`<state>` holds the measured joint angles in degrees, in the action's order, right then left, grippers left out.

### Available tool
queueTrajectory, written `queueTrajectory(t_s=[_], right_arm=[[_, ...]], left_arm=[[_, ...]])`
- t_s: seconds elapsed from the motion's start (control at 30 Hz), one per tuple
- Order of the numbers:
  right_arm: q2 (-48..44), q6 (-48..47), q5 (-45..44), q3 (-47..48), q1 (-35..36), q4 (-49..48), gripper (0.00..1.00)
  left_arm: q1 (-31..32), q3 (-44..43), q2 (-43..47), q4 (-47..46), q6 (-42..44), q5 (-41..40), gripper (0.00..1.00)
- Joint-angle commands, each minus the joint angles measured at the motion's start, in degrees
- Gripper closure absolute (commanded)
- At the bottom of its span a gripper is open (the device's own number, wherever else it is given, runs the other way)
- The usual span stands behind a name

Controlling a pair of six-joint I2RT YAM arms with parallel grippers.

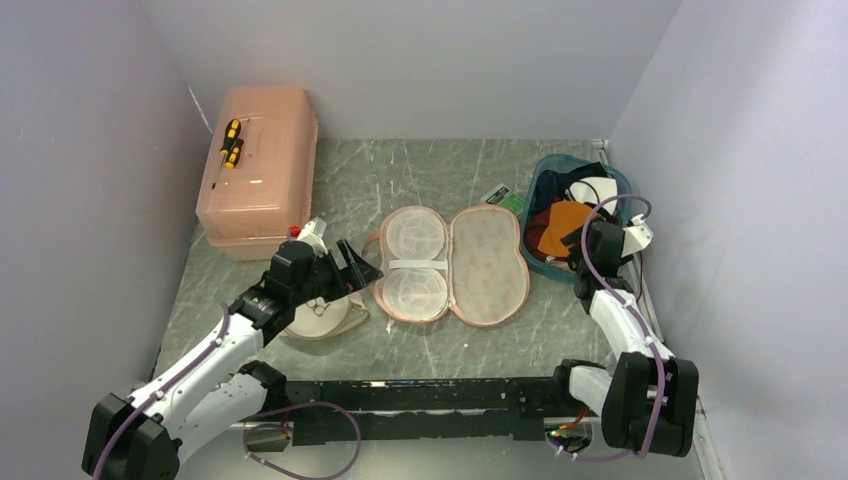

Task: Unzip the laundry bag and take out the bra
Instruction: Place the bra in the bin.

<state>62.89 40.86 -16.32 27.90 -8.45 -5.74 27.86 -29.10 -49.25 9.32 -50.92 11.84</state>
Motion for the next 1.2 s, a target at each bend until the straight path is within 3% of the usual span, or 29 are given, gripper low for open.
queueTrajectory(t_s=[0.0,0.1,0.37,0.5,0.6,0.67,0.73,0.8,0.93,1.17], right_arm=[[-5.2,1.0,-3.7,3.1,-0.3,6.1,0.18],[-9.5,1.6,-5.5,4.9,-0.3,11.0,0.06],[-18.7,0.3,-6.7,15.9,2.5,23.1,0.02],[-21.8,-3.6,4.5,15.3,7.5,13.6,0.14],[-18.6,-2.1,13.9,13.8,8.2,7.7,0.24],[-15.7,0.1,13.7,11.4,8.1,4.5,0.33],[-13.8,3.5,11.3,7.9,8.1,1.2,0.53],[-12.7,6.6,10.8,3.4,6.7,-3.5,0.64],[-8.9,9.3,8.9,0.3,4.6,-8.7,0.66],[-3.3,8.6,5.4,0.1,1.8,-8.5,0.65]], left_arm=[[0.2,0.5,-0.1,-1.7,-0.9,1.8,0.08],[0.1,0.5,-0.3,-1.5,-1.0,2.3,0.08],[0.2,0.6,0.5,-0.1,-1.0,2.0,0.08],[0.2,0.8,0.6,-0.1,-1.4,1.8,0.08],[0.2,0.2,0.0,-0.3,-1.5,1.6,0.08],[0.2,-0.1,-0.4,0.3,-1.6,1.7,0.09],[0.2,-0.5,-0.2,1.4,-1.5,1.5,0.09],[0.2,-0.5,0.6,2.4,-1.7,0.8,0.09],[0.2,0.3,2.7,3.3,-1.9,0.0,0.09],[0.2,-0.1,2.7,4.0,-1.5,-1.4,0.09]])
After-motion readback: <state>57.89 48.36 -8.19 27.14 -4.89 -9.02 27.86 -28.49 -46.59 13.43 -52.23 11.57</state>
